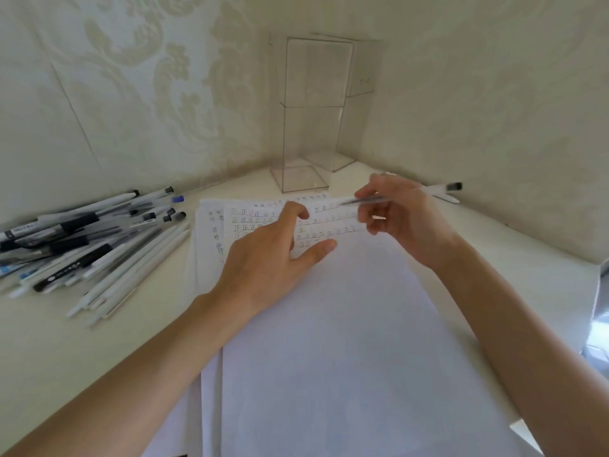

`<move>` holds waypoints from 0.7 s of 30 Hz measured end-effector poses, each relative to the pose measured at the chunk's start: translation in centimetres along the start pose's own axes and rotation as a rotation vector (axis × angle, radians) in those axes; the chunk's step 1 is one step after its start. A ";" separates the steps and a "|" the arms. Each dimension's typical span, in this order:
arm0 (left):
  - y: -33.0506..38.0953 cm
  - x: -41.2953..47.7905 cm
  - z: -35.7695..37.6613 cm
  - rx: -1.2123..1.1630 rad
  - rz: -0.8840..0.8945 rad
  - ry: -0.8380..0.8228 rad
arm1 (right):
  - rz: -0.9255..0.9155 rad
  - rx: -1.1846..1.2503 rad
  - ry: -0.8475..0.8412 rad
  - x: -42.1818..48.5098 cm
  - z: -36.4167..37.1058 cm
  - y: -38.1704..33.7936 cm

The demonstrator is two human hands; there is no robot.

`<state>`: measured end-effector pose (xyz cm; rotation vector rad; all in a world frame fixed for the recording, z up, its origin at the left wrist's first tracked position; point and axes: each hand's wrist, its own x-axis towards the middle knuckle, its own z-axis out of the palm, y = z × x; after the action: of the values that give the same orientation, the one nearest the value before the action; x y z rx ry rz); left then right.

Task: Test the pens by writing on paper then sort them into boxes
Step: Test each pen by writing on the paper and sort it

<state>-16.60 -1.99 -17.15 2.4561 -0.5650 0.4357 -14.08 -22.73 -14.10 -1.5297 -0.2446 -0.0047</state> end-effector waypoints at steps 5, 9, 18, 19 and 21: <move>0.4 -0.3 0.4 0.165 0.186 -0.174 | 0.013 -0.264 0.160 0.0 1.4 1.8; 0.2 -0.1 0.8 0.230 0.161 -0.265 | 0.031 -0.438 0.218 0.3 2.2 2.3; 0.5 0.0 0.8 0.236 0.122 -0.282 | -0.018 -0.560 0.214 0.7 3.0 2.7; 0.6 0.0 0.8 0.235 0.119 -0.285 | -0.020 -0.563 0.202 0.7 3.1 2.7; 0.7 0.0 0.7 0.237 0.117 -0.290 | -0.028 -0.568 0.193 0.8 3.1 2.7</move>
<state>-16.78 -2.92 -17.41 2.7453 -0.8206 0.1998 -13.40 -19.39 -16.62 -2.0746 -0.1123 -0.2623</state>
